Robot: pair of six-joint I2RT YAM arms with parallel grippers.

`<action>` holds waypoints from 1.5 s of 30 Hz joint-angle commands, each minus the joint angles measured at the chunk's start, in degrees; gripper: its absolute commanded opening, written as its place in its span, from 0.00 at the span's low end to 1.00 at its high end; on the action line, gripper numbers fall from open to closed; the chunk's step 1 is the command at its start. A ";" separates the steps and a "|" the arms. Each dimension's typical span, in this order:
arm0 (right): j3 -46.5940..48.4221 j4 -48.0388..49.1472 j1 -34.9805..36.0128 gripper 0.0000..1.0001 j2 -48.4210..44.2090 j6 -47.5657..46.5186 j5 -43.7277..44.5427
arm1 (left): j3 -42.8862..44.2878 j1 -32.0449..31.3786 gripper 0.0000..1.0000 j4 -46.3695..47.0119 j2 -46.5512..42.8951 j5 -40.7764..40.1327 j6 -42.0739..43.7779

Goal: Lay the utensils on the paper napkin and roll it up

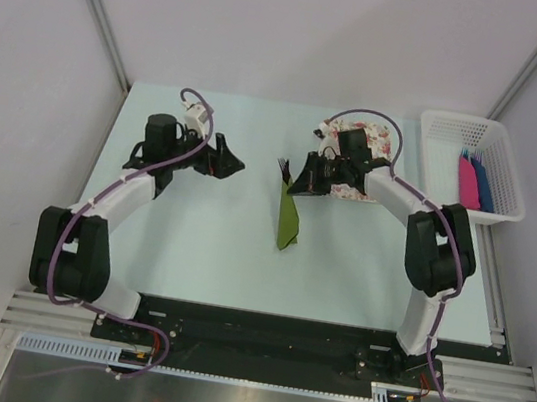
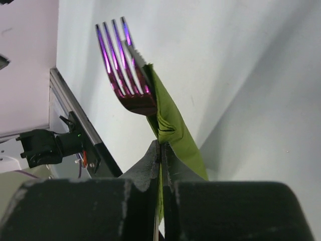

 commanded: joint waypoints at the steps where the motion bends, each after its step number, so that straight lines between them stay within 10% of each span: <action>1: 5.22 0.76 1.41 0.00 -5.71 -2.90 -3.46 | 1.63 0.72 1.00 2.15 -4.44 3.40 2.17; 12: 15.68 -9.43 5.28 0.00 -15.01 -12.31 -0.65 | -3.02 0.81 1.00 4.88 -23.06 -4.43 6.98; 19: 17.36 -12.78 9.41 0.00 -22.13 -19.69 2.51 | 0.41 1.34 1.00 -12.25 -29.58 16.52 19.91; 26: 14.99 -13.75 14.50 0.00 -29.51 -25.58 6.64 | -5.22 -0.50 0.97 0.81 -31.87 28.00 7.98; 45: 12.00 -11.20 26.28 0.00 -35.33 -31.21 17.10 | -8.91 -16.67 0.88 19.99 -31.43 17.29 -10.14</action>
